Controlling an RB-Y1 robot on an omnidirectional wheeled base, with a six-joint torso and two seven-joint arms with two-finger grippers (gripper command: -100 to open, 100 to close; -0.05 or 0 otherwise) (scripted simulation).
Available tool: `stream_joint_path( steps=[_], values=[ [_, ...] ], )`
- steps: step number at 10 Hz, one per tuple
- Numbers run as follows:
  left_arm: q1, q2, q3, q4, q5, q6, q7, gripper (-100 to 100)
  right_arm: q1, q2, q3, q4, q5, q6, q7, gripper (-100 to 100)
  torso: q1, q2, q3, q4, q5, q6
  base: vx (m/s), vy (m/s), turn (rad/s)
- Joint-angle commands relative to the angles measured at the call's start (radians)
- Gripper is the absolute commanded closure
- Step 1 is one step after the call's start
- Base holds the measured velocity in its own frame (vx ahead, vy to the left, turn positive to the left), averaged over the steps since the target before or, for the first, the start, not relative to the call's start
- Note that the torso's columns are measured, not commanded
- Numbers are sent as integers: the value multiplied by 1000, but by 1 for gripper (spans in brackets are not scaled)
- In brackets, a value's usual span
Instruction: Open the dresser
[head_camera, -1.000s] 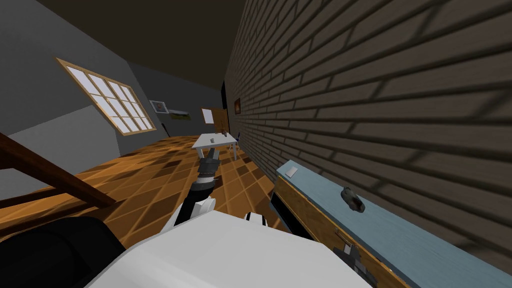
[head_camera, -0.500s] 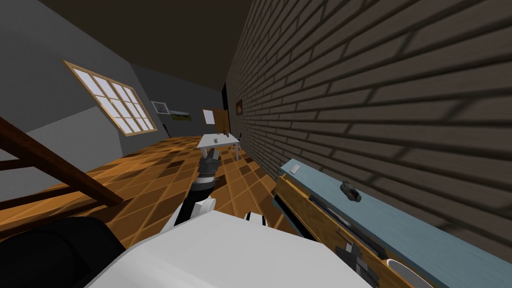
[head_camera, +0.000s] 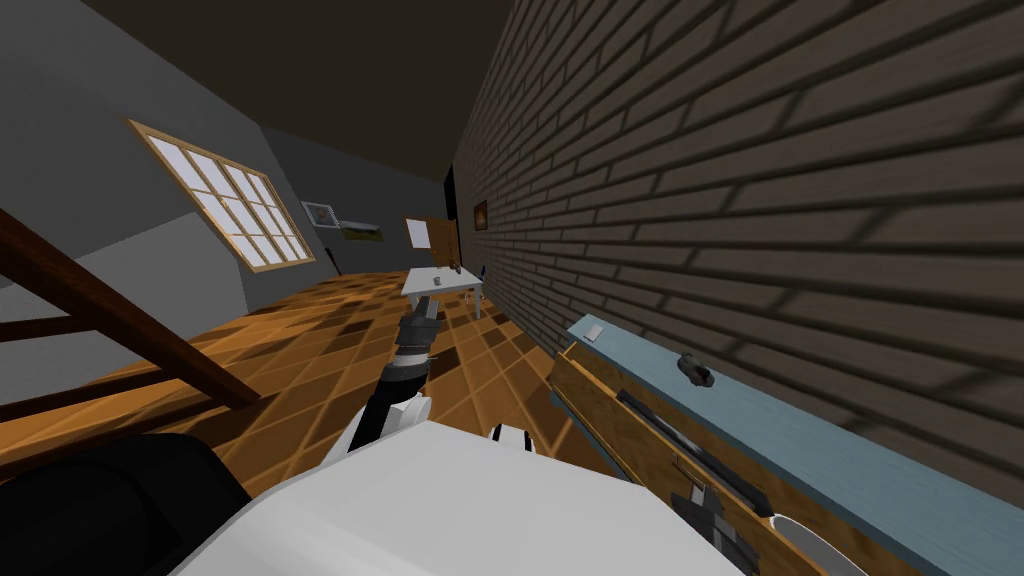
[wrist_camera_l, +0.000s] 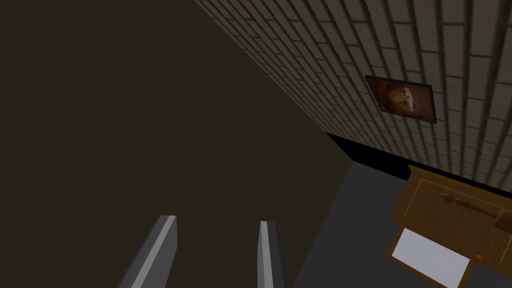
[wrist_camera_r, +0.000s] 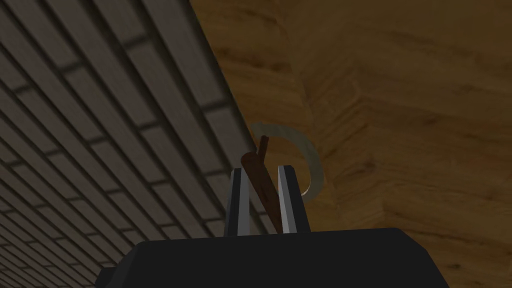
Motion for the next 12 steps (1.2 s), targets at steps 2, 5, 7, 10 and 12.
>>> stream_joint_path(
  steps=[2, 5, 7, 10, 12],
  values=[
    [0, 0, 0, 0, 0, 0, 0, 0, -19, -73, -25, -30, -36, -68, 5, -100, 4, 0, 0, 0, 1, -1, -51, 86, -1],
    [0, 0, 0, 0, 0, 0, 0, 0, -37, -147, -51, -60, -72, -137, 11, -100, 9, 5, 2, 1, 3, 0, -58, 96, 8],
    [0, 0, 0, 0, 0, 0, 0, 0, -50, -196, -68, -80, -96, -183, 14, -100, 9, 6, 3, 1, 3, 0, -71, 103, 7],
    [0, 0, 0, 0, 0, 0, 0, 0, -56, -220, -76, -91, -108, -205, 16, -100, 5, 2, 0, 0, 2, 0, -21, 55, 0],
    [0, 0, 0, 0, 0, 0, 0, 0, -53, -232, -79, -98, -114, -217, 16, -100, 12, 7, 2, 3, 7, 0, -30, 54, 6]
  ],
)
